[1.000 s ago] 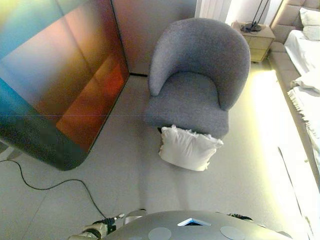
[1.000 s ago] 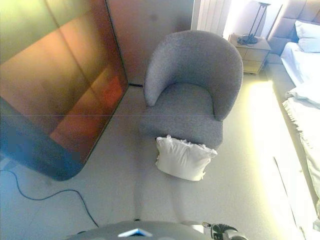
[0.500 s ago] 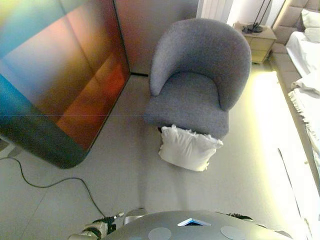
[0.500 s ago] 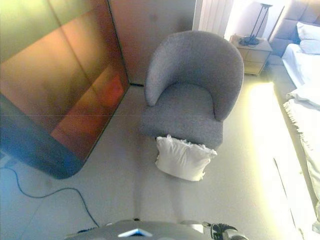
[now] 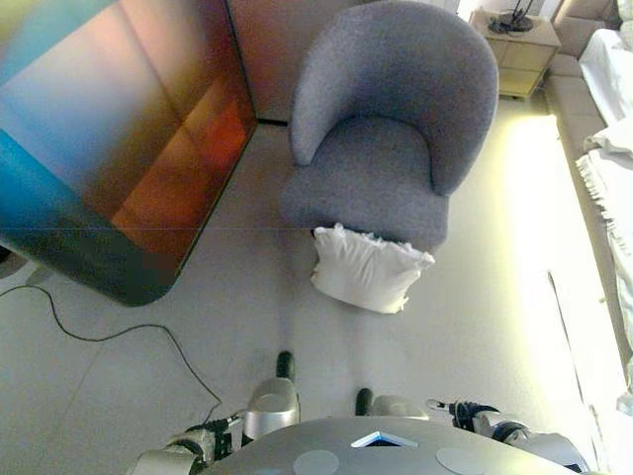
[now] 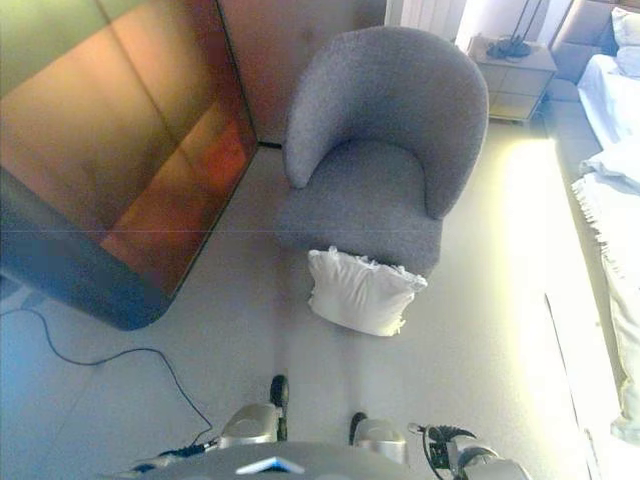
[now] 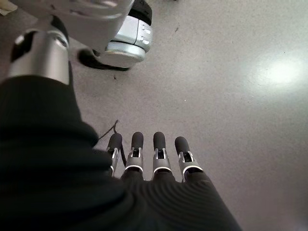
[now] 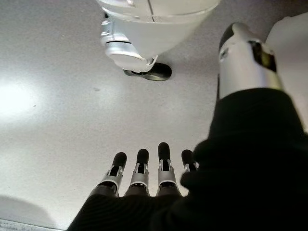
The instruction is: Pick up the cushion and take it to the sofa
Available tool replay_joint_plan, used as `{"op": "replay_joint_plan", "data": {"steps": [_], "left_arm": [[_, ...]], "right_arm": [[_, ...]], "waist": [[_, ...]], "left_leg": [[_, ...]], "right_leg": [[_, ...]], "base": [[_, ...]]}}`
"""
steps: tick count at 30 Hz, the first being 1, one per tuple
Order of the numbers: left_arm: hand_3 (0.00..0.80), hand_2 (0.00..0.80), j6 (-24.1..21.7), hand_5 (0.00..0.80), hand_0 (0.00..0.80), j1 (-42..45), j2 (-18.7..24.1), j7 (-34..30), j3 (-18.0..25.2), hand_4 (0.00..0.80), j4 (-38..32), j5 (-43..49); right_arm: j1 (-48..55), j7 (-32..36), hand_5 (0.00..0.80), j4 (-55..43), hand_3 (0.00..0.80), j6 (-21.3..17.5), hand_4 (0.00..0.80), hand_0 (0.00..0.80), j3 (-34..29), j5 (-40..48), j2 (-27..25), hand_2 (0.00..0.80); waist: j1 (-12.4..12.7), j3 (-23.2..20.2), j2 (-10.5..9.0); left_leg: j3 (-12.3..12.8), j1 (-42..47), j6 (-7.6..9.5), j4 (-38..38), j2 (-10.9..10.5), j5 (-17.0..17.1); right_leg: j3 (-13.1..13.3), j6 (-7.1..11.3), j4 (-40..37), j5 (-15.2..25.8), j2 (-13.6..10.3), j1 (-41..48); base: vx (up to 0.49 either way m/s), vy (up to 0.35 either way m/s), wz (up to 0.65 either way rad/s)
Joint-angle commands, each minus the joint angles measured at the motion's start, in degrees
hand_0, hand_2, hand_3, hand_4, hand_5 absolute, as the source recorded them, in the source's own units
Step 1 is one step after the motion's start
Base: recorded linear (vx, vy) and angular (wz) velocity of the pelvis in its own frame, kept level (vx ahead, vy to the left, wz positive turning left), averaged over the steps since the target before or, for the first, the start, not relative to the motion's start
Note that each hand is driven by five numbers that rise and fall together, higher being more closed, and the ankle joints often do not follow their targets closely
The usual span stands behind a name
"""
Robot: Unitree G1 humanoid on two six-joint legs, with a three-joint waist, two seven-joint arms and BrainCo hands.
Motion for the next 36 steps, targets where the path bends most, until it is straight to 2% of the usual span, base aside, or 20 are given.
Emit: {"op": "replay_joint_plan", "data": {"steps": [1, 5, 7, 9, 10, 13, 15, 17, 19, 20, 23, 24, 25, 30, 33, 36], "left_arm": [[0.000, 0.000, -0.1, 0.000, 0.000, 2.6, 0.9, 0.4, 1.1, 0.000, 0.0, 0.6], [0.000, 0.000, -0.1, 0.000, 0.000, 3.2, 0.8, -0.3, 1.5, 0.000, 0.4, 0.4], [0.000, 0.000, -0.1, 0.000, 0.000, 2.6, 1.1, -0.7, 1.7, 0.000, 0.7, 0.9], [0.000, 0.000, -0.8, 0.000, 0.000, 1.9, 1.7, -1.5, 1.7, 0.000, 1.0, 1.5], [0.000, 0.000, -0.8, 0.000, 0.000, 1.4, 2.0, -1.7, 1.6, 0.000, 1.0, 1.5], [0.000, 0.000, -0.3, 0.000, 0.000, -0.4, 3.9, -1.0, 0.8, 0.000, 0.3, 1.1], [0.000, 0.000, 0.1, 0.000, 0.000, -1.4, 5.1, -0.3, 0.3, 0.000, 0.2, 0.8], [0.000, 0.000, 0.2, 0.000, 0.000, -1.8, 5.8, 0.4, 0.7, 0.000, 0.4, 0.6], [0.000, 0.000, 1.1, 0.000, 0.000, -2.6, 6.3, 0.2, 0.4, 0.000, 0.4, -0.6], [0.000, 0.000, 1.6, 0.000, 0.000, -3.3, 6.4, 0.1, 0.3, 0.000, 0.2, -1.3], [0.000, 0.000, 2.8, 0.000, 0.000, -4.6, 6.2, 0.2, 1.0, 0.000, 0.1, -2.3], [0.000, 0.000, 3.0, 0.000, 0.000, -4.7, 6.1, 0.1, 1.1, 0.000, 0.0, -2.3], [0.000, 0.000, 3.3, 0.000, 0.000, -4.9, 5.8, -0.1, 1.1, 0.000, -0.3, -2.3], [0.000, 0.000, 2.0, 0.000, 0.000, -3.8, 5.1, 0.6, 1.9, 0.000, -0.1, -2.1], [0.000, 0.000, 1.5, 0.000, 0.000, -3.0, 5.0, 1.6, 2.6, 0.000, 0.5, -2.2], [0.000, 0.000, 1.4, 0.000, 0.000, -2.0, 4.9, 1.8, 3.5, 0.000, 1.1, -1.4]], "right_arm": [[0.0, 0.4, 0.000, 1.3, 0.000, 1.1, 0.000, 0.000, 2.3, -3.1, -0.5, 0.000], [0.0, -0.5, 0.000, 2.1, 0.000, 2.2, 0.000, 0.000, 2.2, -2.4, -0.4, 0.000], [0.3, -1.0, 0.000, 2.3, 0.000, 1.9, 0.000, 0.000, 1.4, -1.9, -0.2, 0.000], [1.1, -1.0, 0.000, 2.2, 0.000, 1.2, 0.000, 0.000, 0.5, -2.0, 0.3, 0.000], [1.4, -1.1, 0.000, 2.2, 0.000, 0.6, 0.000, 0.000, 0.2, -2.8, 0.6, 0.000], [1.5, -1.2, 0.000, 1.1, 0.000, -1.5, 0.000, 0.000, 0.3, -3.8, 1.3, 0.000], [1.1, -1.6, 0.000, 0.0, 0.000, -1.8, 0.000, 0.000, 0.2, -1.6, 1.3, 0.000], [0.5, -1.0, 0.000, -1.2, 0.000, -2.4, 0.000, 0.000, 0.1, -1.8, 1.2, 0.000], [0.2, -0.1, 0.000, -2.0, 0.000, -2.8, 0.000, 0.000, 1.2, -3.6, 1.2, 0.000], [-0.1, 0.1, 0.000, -2.0, 0.000, -3.1, 0.000, 0.000, 1.7, -2.7, 1.3, 0.000], [-1.1, -0.7, 0.000, -1.9, 0.000, -2.8, 0.000, 0.000, 1.7, -0.7, 1.7, 0.000], [-1.1, -0.6, 0.000, -1.9, 0.000, -2.9, 0.000, 0.000, 1.6, -0.7, 1.7, 0.000], [-0.9, -0.5, 0.000, -2.2, 0.000, -3.7, 0.000, 0.000, 1.6, -0.2, 1.7, 0.000], [0.2, 0.1, 0.000, -2.0, 0.000, -4.9, 0.000, 0.000, 0.6, -2.4, 1.6, 0.000], [0.9, 0.0, 0.000, -1.4, 0.000, -5.7, 0.000, 0.000, 0.1, -4.4, 1.5, 0.000], [1.3, 0.0, 0.000, -0.8, 0.000, -5.7, 0.000, 0.000, 0.1, -6.5, 1.4, 0.000]], "waist": [[1.8, -2.5, -0.45], [2.2, -3.0, 0.07], [2.1, -3.1, -0.07], [2.0, -3.7, -0.70], [2.0, -4.3, -1.32], [2.0, -5.9, -3.38], [1.7, -6.3, -3.29], [1.2, -6.4, -2.63], [0.5, -6.3, -2.08], [0.2, -6.0, -1.79], [-0.4, -4.7, -0.66], [-0.6, -4.4, -0.55], [-1.4, -3.8, -0.50], [-3.1, -3.5, -1.86], [-3.6, -4.1, -2.34], [-3.2, -5.0, -3.02]], "left_leg": [[-4.0, -9.1, 3.56, 0.2, 0.2, 3.7], [-4.7, -9.1, 4.04, 0.2, 1.9, 2.7], [-3.7, -9.6, 4.19, 2.2, 1.9, 3.2], [-3.5, -11.0, 5.27, 6.6, 0.6, 1.8], [-3.4, -11.3, 6.27, 8.2, -0.3, 0.6], [-2.7, -10.5, 9.87, 9.9, -3.6, -2.4], [-2.9, -8.3, 11.23, 9.3, -4.7, -3.7], [-2.4, -5.7, 11.97, 8.7, -5.4, -4.9], [-2.1, -3.9, 12.26, 7.7, -5.8, -5.3], [-1.5, -3.2, 12.17, 7.4, -6.0, -5.5], [0.8, 0.4, 11.16, 5.7, -5.4, -6.1], [1.2, 0.9, 10.98, 5.5, -5.2, -6.3], [2.7, 2.0, 10.52, 5.3, -4.9, -6.9], [4.0, 5.7, 9.68, 5.1, -5.3, -9.9], [3.3, 7.4, 9.53, 5.5, -4.4, -11.5], [2.7, 8.3, 9.11, 6.3, -3.5, -12.2]], "right_leg": [[1.7, 1.45, 0.3, -10.2, 2.1, 13.2], [2.8, 2.02, 2.3, -12.7, 0.3, 14.1], [2.0, 2.90, 4.2, -13.1, -1.3, 14.0], [1.3, 3.90, 6.8, -12.6, -2.8, 13.9], [0.8, 4.72, 8.0, -11.2, -3.7, 13.7], [-1.2, 8.92, 16.1, -0.9, -6.6, 9.9], [-2.5, 9.39, 24.1, 4.5, -8.0, 3.9], [-3.6, 8.53, 29.0, 6.5, -8.9, -1.9], [-4.6, 7.54, 27.0, 3.4, -6.9, -5.5], [-6.4, 7.29, 24.0, 1.3, -5.7, -6.8], [-12.2, 6.81, 17.5, 0.3, -6.0, -10.6], [-12.5, 6.81, 16.3, 0.6, -5.9, -11.1], [-13.0, 7.02, 12.5, 1.6, -6.1, -12.2], [-11.7, 8.95, 3.1, 9.0, -9.1, -13.7], [-10.4, 9.16, 2.5, 8.8, -9.7, -13.0], [-11.3, 8.95, 1.3, 7.0, -9.2, -10.1]], "base": [[0.415, 0.143, -0.89], [0.463, 0.218, -1.01], [0.455, 0.280, -0.72], [0.444, 0.271, -0.11], [0.411, 0.253, -0.07], [0.341, 0.219, -0.04], [0.312, 0.209, -0.01], [0.289, 0.193, -0.15], [0.220, 0.111, -0.33], [0.165, 0.064, -0.24], [0.121, 0.028, -0.28], [0.126, -0.003, -0.46], [0.146, -0.010, -0.49], [0.223, -0.061, -0.17], [0.275, -0.146, -0.06], [0.265, -0.211, 0.15]]}}
